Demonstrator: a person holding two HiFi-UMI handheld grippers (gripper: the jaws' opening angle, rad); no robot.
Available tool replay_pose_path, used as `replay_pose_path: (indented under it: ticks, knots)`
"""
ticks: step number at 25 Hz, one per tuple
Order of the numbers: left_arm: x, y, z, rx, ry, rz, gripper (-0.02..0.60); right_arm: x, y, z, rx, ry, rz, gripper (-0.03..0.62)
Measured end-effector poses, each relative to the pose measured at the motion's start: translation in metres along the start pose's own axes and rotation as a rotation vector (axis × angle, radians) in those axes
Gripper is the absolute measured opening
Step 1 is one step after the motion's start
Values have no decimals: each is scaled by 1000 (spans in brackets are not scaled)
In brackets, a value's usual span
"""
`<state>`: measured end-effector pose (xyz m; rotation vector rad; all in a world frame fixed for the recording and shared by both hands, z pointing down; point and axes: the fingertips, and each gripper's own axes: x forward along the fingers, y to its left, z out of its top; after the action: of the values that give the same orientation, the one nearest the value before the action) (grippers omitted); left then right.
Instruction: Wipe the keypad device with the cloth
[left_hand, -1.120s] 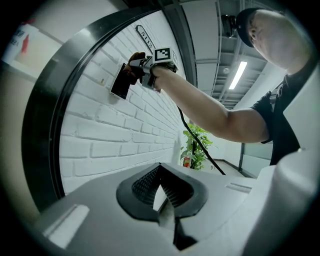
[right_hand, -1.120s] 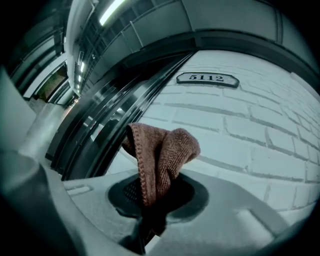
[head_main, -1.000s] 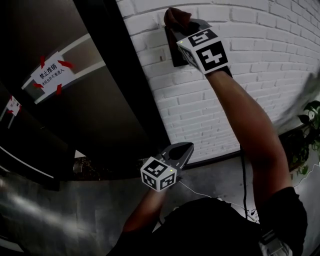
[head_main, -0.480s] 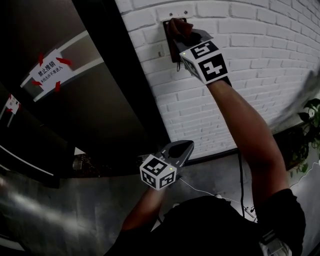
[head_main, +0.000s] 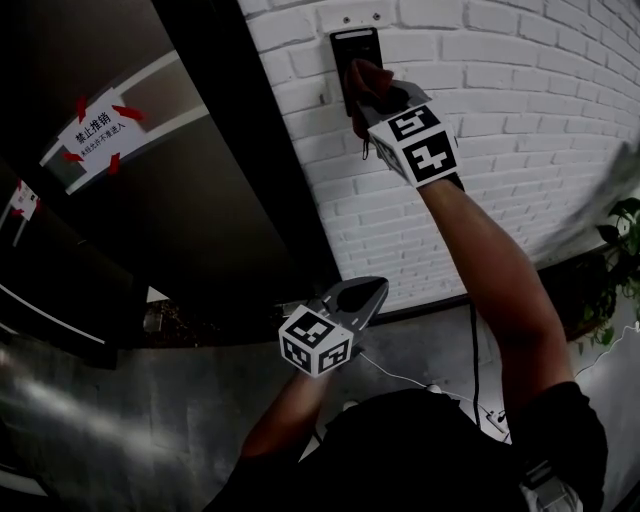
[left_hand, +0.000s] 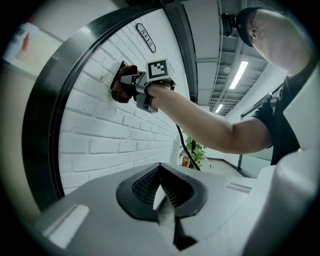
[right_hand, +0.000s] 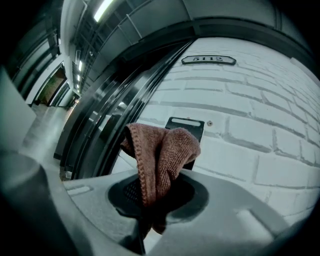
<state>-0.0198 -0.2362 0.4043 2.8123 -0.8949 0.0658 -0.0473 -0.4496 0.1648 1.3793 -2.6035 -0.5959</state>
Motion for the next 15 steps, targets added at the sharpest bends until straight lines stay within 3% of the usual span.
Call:
replay_pose_path:
  ticks: [15]
  knots:
    - [-5, 2, -4, -5, 11, -3, 17, -2, 22, -55, 13, 77, 29, 48]
